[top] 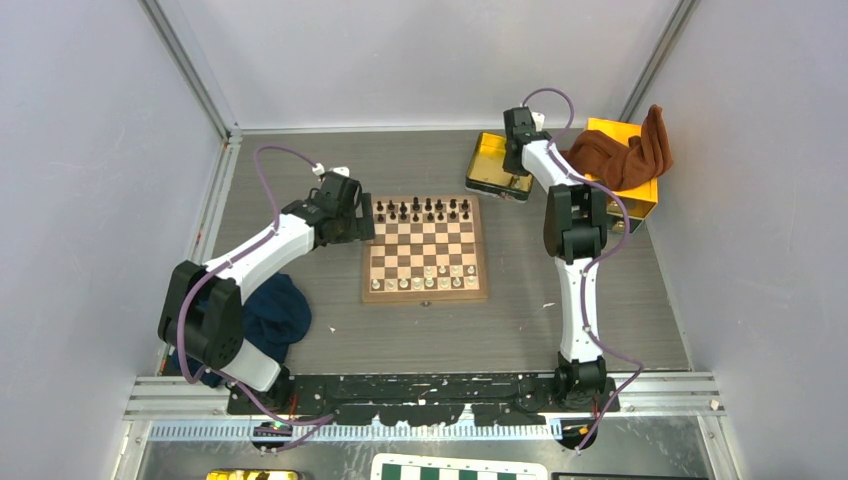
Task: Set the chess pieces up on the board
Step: Pick up the chess piece from the storage box.
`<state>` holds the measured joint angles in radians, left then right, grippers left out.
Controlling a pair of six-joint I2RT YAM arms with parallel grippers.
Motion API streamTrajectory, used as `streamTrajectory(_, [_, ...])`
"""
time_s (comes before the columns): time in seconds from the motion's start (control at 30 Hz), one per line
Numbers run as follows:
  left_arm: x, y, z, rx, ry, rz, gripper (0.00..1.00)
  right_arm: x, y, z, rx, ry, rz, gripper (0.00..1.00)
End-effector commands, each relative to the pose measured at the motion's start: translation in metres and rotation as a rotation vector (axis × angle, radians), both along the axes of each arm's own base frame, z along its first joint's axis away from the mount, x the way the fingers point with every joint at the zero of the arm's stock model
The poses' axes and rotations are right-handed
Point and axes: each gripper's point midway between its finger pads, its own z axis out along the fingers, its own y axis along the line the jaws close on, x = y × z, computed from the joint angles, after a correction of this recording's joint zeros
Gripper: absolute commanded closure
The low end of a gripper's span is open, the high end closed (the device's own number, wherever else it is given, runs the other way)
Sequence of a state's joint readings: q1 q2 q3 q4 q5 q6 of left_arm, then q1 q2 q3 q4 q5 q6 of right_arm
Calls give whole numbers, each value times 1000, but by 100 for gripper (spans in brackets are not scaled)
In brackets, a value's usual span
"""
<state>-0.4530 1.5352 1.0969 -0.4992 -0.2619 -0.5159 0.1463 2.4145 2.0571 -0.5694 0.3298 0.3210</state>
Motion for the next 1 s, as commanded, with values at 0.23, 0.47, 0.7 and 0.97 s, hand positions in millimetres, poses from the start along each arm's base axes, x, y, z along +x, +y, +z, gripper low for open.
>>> streamTrajectory(0.23, [14,0,15,-1,-48,15,2,18,-1,29,14,-89,-11,89])
streamTrajectory(0.47, [13,3,17,2,-52,17,2,17,-1,56,3,-126,4,95])
streamTrajectory(0.7, [10,5,26,-6,-71,20,2,9,13,104,-16,-189,49,95])
streamTrajectory(0.97, [0,11,36,-14,-98,26,2,-24,56,143,-44,-231,148,96])
